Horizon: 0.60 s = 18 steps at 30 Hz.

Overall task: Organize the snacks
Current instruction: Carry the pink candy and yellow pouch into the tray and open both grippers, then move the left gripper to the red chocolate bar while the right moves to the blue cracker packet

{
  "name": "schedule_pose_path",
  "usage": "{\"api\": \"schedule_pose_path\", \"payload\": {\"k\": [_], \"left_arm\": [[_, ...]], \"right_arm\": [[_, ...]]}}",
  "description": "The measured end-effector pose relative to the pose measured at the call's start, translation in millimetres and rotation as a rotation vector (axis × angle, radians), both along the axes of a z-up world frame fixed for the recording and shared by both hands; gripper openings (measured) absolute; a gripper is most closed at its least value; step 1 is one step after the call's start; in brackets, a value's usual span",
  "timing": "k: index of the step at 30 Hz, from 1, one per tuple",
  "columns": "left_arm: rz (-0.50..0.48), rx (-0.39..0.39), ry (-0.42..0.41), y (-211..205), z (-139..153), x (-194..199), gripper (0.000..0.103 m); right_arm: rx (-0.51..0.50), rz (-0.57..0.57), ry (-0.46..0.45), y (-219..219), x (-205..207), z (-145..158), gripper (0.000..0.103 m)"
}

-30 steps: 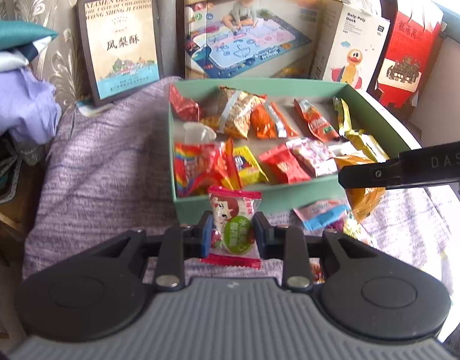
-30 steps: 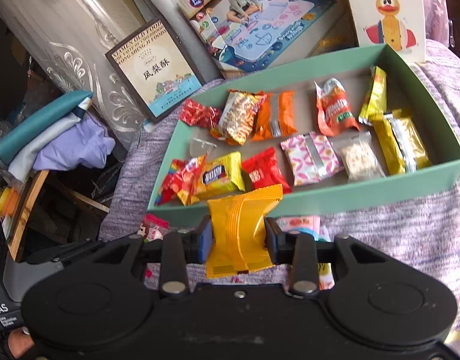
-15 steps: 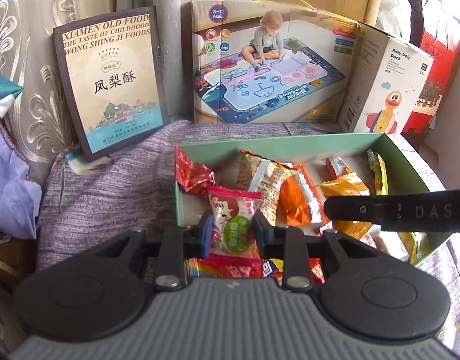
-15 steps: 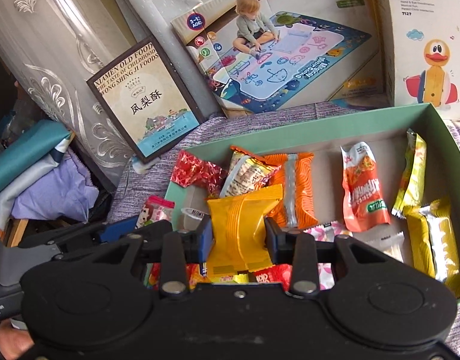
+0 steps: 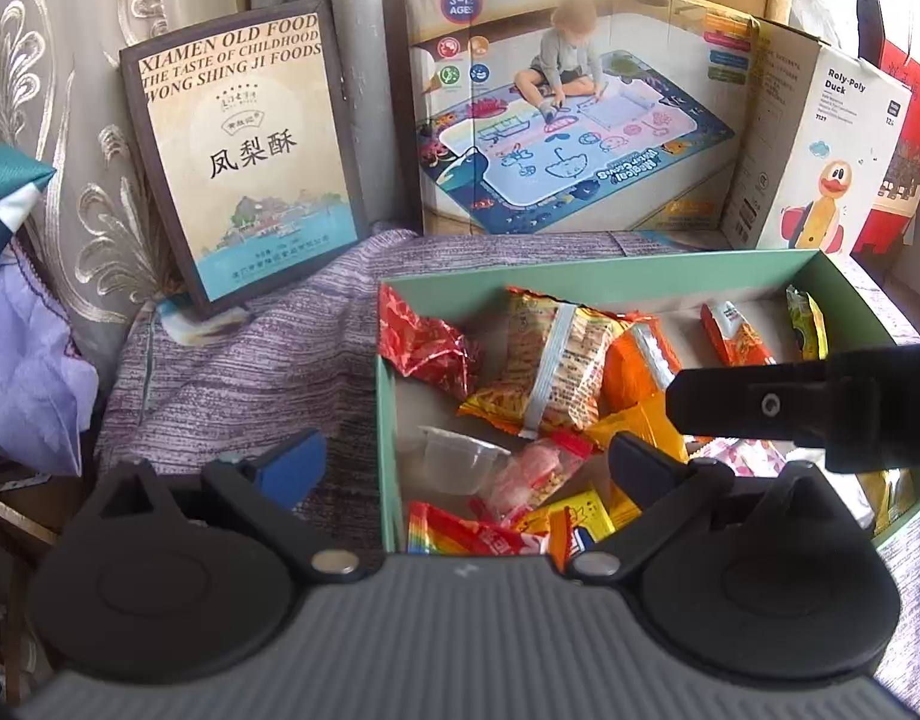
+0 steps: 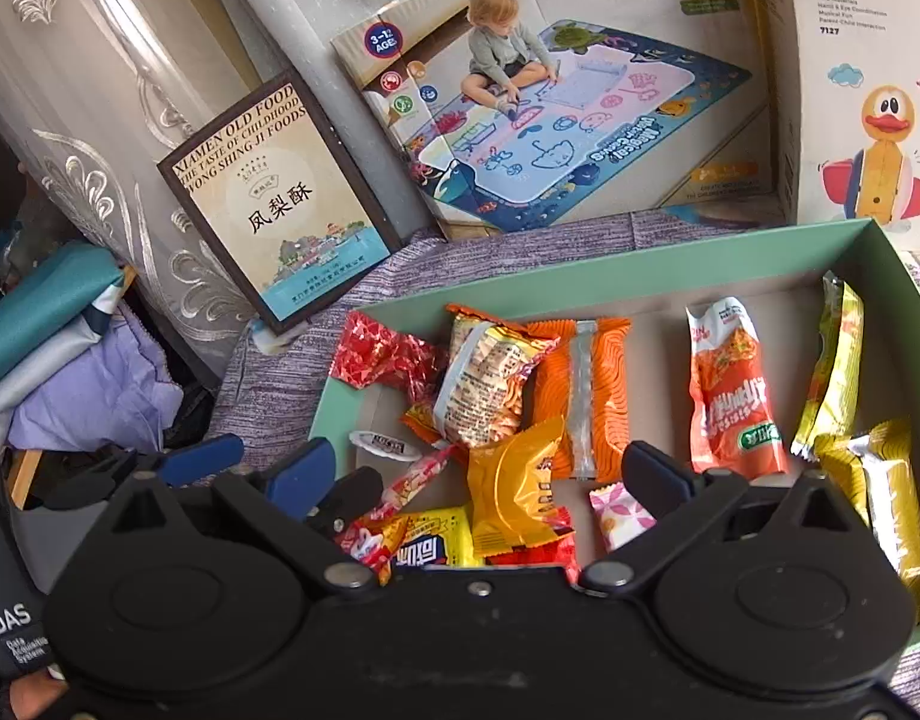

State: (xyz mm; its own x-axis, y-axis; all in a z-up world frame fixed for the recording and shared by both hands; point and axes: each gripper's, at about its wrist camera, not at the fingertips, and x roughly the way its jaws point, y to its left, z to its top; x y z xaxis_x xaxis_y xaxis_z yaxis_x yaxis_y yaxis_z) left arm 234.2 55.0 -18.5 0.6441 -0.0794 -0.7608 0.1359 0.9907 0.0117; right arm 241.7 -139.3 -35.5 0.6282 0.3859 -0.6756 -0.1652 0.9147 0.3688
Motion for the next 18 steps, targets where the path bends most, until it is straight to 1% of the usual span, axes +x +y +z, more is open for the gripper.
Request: {"api": "schedule_pose_path", "payload": {"k": [5,9,18], "left_arm": [[-0.003,-0.007,0.006,-2,4,-13,0.103],[-0.005,-0.021,-0.003,-2,12,-26,0.103],[-0.033,-0.051,-0.010,-12,27,-71,0.103]], "right_arm": [[-0.017,-0.003,0.007,-3,-10,2,0.103],[-0.023,-0.009,-0.002,-7,-24,7,0.103],[-0.019,-0.026,-0.013,-26,-70,19,0.103]]}}
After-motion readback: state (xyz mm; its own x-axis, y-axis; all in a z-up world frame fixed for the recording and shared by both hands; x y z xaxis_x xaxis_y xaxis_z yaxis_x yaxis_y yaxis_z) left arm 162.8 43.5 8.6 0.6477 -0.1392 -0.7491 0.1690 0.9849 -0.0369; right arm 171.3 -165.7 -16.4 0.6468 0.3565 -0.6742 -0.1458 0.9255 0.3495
